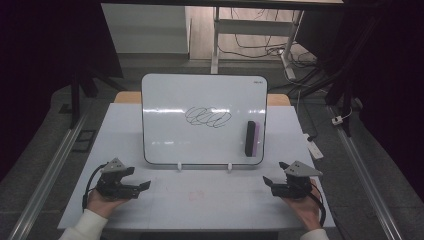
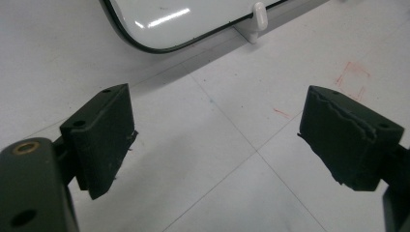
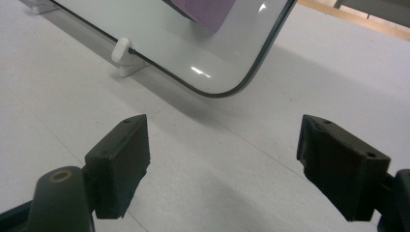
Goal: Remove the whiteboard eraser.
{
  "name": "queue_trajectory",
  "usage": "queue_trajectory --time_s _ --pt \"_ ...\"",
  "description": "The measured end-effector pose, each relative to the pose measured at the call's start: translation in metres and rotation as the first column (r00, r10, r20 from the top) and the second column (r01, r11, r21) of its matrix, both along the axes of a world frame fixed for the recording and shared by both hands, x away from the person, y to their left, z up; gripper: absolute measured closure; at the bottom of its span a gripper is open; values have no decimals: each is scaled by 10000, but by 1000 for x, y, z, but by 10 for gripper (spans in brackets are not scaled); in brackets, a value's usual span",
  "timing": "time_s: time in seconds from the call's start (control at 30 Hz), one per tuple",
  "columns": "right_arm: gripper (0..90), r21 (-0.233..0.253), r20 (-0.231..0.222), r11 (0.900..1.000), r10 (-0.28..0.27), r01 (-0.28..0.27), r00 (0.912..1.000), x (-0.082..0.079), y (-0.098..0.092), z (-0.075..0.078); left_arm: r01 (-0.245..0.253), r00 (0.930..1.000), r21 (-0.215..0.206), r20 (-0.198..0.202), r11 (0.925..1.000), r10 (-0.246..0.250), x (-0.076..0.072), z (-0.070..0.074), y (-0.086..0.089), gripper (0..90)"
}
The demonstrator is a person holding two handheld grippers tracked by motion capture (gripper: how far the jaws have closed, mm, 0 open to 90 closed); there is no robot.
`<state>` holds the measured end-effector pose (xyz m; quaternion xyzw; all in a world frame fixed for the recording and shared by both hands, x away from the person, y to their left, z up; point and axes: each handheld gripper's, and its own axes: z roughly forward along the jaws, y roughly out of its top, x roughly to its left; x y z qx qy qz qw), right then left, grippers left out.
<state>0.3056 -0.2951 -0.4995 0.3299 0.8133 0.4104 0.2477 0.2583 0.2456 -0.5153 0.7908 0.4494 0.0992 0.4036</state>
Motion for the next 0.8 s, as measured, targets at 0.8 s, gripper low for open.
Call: queue_trajectory --time_s 0.8 --pt "221 2 404 9998 -196 196 9990 -7 4 3 111 9999 24 26 9999 -111 0 3 -3 132"
